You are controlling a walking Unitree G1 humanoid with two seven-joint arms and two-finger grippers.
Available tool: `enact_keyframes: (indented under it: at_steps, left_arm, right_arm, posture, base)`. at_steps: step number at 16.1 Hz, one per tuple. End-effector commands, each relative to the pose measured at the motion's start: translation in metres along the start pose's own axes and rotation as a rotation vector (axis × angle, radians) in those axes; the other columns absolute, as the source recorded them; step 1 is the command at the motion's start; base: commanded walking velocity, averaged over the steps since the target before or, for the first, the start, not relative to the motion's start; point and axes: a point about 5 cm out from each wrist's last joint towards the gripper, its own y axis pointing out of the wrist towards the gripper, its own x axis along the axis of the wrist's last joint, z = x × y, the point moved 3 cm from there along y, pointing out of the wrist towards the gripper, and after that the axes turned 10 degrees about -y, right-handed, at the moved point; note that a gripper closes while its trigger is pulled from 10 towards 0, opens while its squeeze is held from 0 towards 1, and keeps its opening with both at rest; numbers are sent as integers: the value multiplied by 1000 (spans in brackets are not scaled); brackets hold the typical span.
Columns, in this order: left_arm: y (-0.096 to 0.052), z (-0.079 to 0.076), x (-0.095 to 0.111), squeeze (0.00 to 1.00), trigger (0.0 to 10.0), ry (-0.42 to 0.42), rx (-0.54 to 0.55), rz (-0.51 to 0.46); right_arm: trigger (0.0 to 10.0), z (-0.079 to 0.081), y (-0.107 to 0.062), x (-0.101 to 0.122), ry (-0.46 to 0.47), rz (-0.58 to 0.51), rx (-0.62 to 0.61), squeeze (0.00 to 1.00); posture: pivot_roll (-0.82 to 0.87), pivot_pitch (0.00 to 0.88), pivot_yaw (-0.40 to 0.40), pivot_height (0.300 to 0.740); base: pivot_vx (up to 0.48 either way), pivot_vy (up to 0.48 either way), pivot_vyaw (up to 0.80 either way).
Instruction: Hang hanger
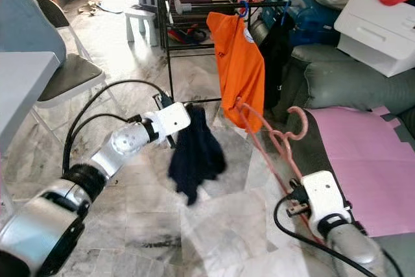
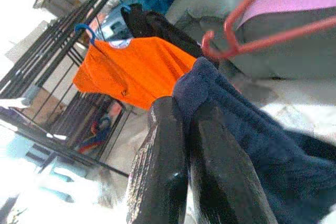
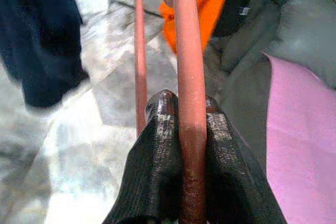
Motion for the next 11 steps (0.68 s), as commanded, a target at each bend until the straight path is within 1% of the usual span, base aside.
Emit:
enact_keyframes:
  at_steps: [1, 4, 5, 6, 8, 11]
  left_arm:
    - [5, 3, 13, 0, 10000, 108, -7, -35]
    - [7, 11, 15, 0, 10000, 153, 20, -28]
    - [7, 13, 14, 0, 10000, 170, 28, -18]
    - [7, 13, 13, 0, 10000, 176, 27, -15]
    - [6, 12, 11, 0, 10000, 211, 16, -3]
    - [6, 16, 10, 0, 10000, 226, 28, 10]
  right_arm:
    - [10000, -2, -9, 2, -37, 3, 46, 0]
    - [10000, 1, -27, -4, -96, 36, 141, 0]
    - [10000, 4, -32, 2, -58, 13, 173, 0]
    - [10000, 7, -34, 7, -39, -6, 196, 0]
    - [10000, 13, -43, 9, -63, 2, 269, 0]
    - [10000, 19, -52, 6, -68, 26, 346, 0]
  posture:
    - [-61, 0, -52, 740]
    - [-74, 0, -39, 740]
    - [-79, 0, -30, 740]
    - [-81, 0, -26, 740]
    - [-85, 0, -18, 740]
    - [-83, 0, -17, 740]
  base:
    - [0, 0, 0]
    - [0, 0, 0]
    - [0, 0, 0]
    - [0, 0, 0]
    - [0, 0, 0]
    - [0, 0, 0]
